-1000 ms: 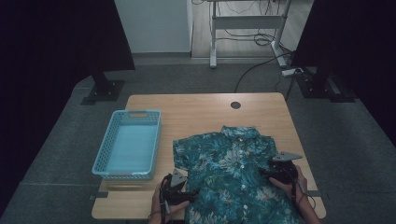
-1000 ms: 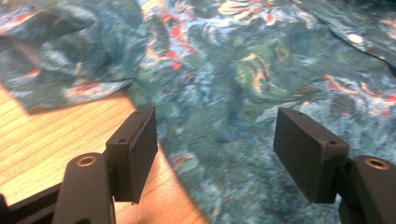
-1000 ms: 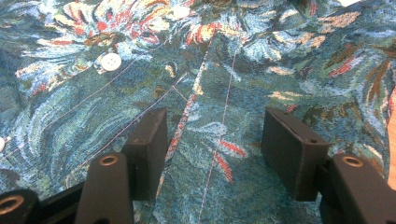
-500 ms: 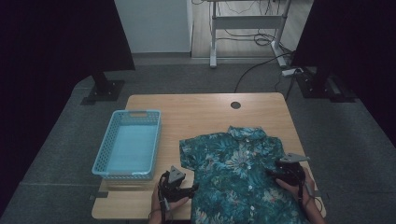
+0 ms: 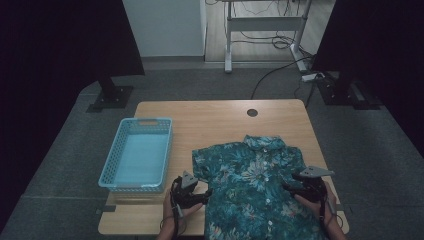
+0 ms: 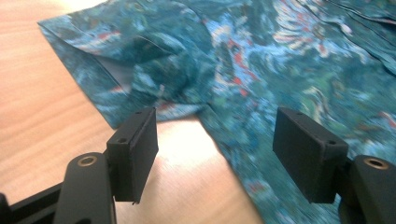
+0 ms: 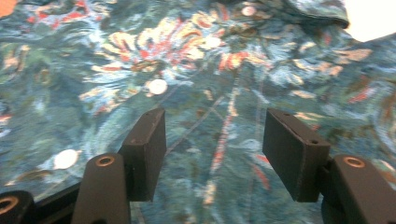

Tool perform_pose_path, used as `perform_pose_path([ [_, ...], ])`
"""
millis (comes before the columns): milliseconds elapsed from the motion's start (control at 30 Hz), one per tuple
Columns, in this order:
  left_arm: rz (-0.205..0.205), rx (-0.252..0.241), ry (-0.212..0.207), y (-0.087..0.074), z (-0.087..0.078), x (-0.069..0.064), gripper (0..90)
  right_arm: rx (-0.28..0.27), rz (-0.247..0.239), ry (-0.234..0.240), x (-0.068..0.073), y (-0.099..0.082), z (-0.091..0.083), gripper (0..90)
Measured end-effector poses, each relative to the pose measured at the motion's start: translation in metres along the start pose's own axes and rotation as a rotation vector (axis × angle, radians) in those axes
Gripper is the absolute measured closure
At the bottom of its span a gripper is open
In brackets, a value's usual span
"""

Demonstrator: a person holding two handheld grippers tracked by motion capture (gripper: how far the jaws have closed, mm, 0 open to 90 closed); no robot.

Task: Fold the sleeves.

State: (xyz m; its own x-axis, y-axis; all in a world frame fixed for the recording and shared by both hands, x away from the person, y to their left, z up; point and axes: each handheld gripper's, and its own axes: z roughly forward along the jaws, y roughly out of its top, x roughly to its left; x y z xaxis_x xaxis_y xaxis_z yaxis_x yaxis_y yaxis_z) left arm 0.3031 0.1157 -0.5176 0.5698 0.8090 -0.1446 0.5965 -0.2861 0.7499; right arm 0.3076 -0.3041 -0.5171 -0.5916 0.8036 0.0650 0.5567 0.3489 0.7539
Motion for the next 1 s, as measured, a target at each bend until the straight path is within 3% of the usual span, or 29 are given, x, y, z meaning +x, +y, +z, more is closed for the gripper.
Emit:
perform_pose_path([
  [333,-0.018,-0.028,0.009,0.009,0.006,0.011,31.5,0.030,-0.074,0.052,0.031,-0.011,0.001,38.7],
  [400,-0.007,-0.030,0.024,0.012,0.009,0.011,31.4,0.039,-0.082,0.059,0.035,-0.013,0.003,38.6],
  [567,-0.030,-0.044,0.032,0.020,0.017,0.016,31.3,0.054,-0.100,0.071,0.043,-0.015,0.007,38.7],
  [667,-0.028,-0.037,0.036,0.027,0.021,0.020,30.9,0.084,-0.122,0.057,0.047,-0.017,0.010,38.2],
  [867,-0.044,-0.020,0.025,0.039,0.027,0.030,30.0,0.077,-0.098,0.063,0.044,-0.020,0.009,38.5],
  [1000,-0.066,-0.012,0.044,0.044,0.031,0.037,28.9,0.074,-0.096,0.064,0.043,-0.021,0.008,38.5],
])
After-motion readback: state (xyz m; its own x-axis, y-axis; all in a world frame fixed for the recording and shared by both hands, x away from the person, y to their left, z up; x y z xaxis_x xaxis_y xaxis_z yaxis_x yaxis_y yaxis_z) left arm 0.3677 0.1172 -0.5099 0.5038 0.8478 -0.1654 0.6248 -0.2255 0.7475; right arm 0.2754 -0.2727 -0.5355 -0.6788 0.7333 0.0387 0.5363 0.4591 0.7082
